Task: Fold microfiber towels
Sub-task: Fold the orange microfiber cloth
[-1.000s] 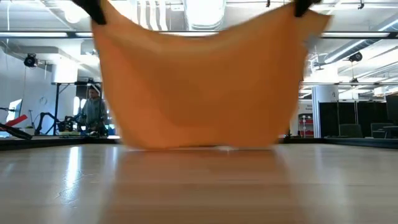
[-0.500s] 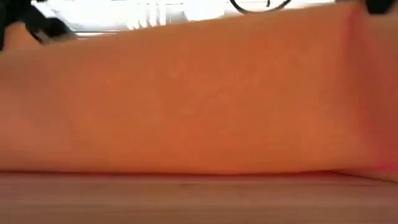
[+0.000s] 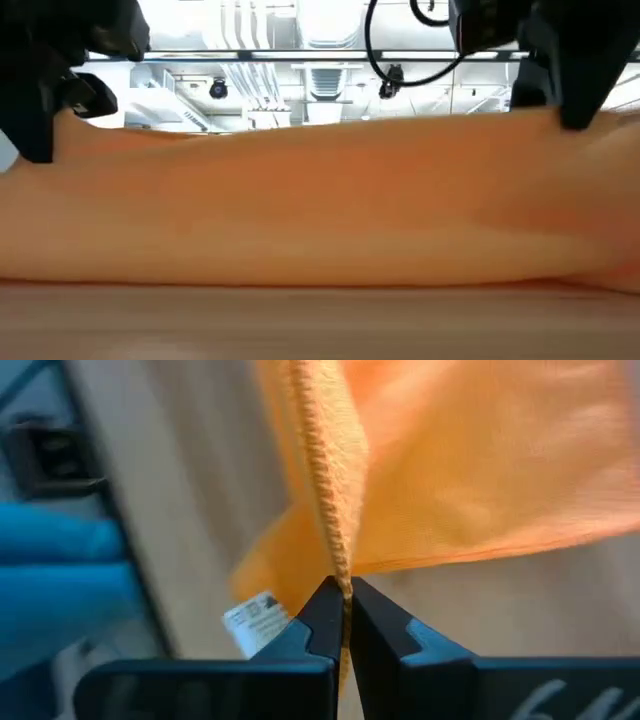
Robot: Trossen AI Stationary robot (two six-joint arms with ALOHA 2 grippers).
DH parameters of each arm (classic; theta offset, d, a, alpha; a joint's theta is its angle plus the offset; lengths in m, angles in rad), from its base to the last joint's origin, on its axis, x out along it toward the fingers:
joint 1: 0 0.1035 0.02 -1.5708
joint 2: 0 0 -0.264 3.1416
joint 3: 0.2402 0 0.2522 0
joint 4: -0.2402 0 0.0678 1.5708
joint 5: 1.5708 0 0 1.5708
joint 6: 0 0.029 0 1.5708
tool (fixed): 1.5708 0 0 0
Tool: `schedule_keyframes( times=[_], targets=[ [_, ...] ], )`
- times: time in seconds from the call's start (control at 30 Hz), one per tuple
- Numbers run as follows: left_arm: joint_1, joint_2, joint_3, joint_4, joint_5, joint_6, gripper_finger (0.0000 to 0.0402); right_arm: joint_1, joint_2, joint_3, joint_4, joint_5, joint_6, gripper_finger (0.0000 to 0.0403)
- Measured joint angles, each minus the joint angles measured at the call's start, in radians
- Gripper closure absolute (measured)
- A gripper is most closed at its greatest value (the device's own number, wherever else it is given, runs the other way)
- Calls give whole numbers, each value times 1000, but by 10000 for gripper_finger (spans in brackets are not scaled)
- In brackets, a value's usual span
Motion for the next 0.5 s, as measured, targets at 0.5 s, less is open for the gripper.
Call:
schedule_keyframes(
  times=[0.5],
  targets=[
    [0,-8,325,-350,-176,192,402,3,0,367,-431,8,-208,394]
  ],
)
